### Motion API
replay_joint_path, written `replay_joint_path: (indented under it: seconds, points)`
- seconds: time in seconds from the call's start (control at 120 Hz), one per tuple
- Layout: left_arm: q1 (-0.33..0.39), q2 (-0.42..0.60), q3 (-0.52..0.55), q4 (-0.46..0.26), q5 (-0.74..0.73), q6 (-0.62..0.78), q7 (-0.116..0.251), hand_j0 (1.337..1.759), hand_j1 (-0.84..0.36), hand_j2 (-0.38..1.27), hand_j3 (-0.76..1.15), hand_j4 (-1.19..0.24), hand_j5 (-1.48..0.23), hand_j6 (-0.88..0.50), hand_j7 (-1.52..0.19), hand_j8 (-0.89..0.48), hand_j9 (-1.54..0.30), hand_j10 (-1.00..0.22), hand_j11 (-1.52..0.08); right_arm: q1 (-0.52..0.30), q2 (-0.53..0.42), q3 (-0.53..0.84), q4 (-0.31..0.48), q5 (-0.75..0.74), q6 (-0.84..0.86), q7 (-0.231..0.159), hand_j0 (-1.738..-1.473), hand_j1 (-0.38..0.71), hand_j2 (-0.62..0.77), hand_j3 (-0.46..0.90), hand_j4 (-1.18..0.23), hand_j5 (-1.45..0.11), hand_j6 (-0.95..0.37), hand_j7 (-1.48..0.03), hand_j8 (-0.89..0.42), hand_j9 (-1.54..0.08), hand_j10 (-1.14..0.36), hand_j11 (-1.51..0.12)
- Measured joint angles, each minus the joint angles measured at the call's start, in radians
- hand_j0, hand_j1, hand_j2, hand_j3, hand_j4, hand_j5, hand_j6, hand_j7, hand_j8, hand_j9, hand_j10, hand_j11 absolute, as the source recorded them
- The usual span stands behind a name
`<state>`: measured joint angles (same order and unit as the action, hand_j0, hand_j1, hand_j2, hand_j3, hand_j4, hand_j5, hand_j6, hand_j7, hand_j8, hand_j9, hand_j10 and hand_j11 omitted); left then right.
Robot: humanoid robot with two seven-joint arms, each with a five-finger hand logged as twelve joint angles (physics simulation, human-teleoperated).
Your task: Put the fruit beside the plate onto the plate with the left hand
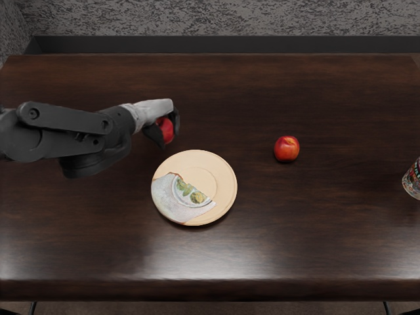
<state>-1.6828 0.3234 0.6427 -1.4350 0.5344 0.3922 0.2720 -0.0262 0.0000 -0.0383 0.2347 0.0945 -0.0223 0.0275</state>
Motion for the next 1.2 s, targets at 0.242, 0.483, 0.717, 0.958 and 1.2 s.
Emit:
replay_joint_path:
  seconds: [0.242,0.483,0.717,0.958,1.2]
  points:
    - [-0.102,-0.169,0.024,-0.027,-0.112,0.001,0.0,1.64,-0.44,0.47,0.0,-0.71,-1.15,-0.25,-1.15,-0.2,-1.13,-0.45,-1.1,0.0,0.0,0.0,0.0,0.0,0.0,0.0,-1.658,-0.31,-0.01,0.0,-0.03,-0.04,-0.03,-0.04,-0.03,-0.04,-0.03,-0.04]
    - [-0.113,-0.207,0.029,-0.087,-0.19,-0.01,-0.001,1.641,-0.43,0.44,0.0,-0.7,-1.18,-0.28,-1.14,-0.22,-1.1,-0.45,-1.09,0.0,0.0,0.0,0.0,0.0,0.0,0.0,-1.658,-0.31,-0.01,0.0,-0.03,-0.04,-0.03,-0.04,-0.03,-0.04,-0.03,-0.04]
    - [-0.106,-0.208,0.042,-0.099,-0.244,-0.058,0.0,1.643,-0.4,0.42,0.0,-0.68,-1.12,-0.33,-1.08,-0.26,-1.05,-0.49,-1.04,0.0,0.0,0.0,0.0,0.0,0.0,0.0,-1.658,-0.31,-0.01,0.0,-0.03,-0.04,-0.03,-0.04,-0.03,-0.04,-0.03,-0.04]
    - [-0.102,-0.213,0.047,-0.071,-0.257,-0.073,-0.001,1.653,-0.13,0.17,0.0,-0.41,-0.62,-0.38,-0.6,-0.28,-0.59,-0.5,-0.59,0.0,0.0,0.0,0.0,0.0,0.0,0.0,-1.658,-0.31,-0.01,0.0,-0.03,-0.04,-0.03,-0.04,-0.03,-0.04,-0.03,-0.04]
    - [-0.116,-0.196,0.022,-0.067,-0.258,-0.146,0.0,1.656,-0.01,0.09,0.0,-0.3,-0.42,-0.29,-0.41,-0.25,-0.41,-0.33,-0.41,0.0,0.0,0.0,0.0,0.0,0.0,0.0,-1.658,-0.31,-0.01,0.0,-0.03,-0.04,-0.03,-0.04,-0.03,-0.04,-0.03,-0.04]
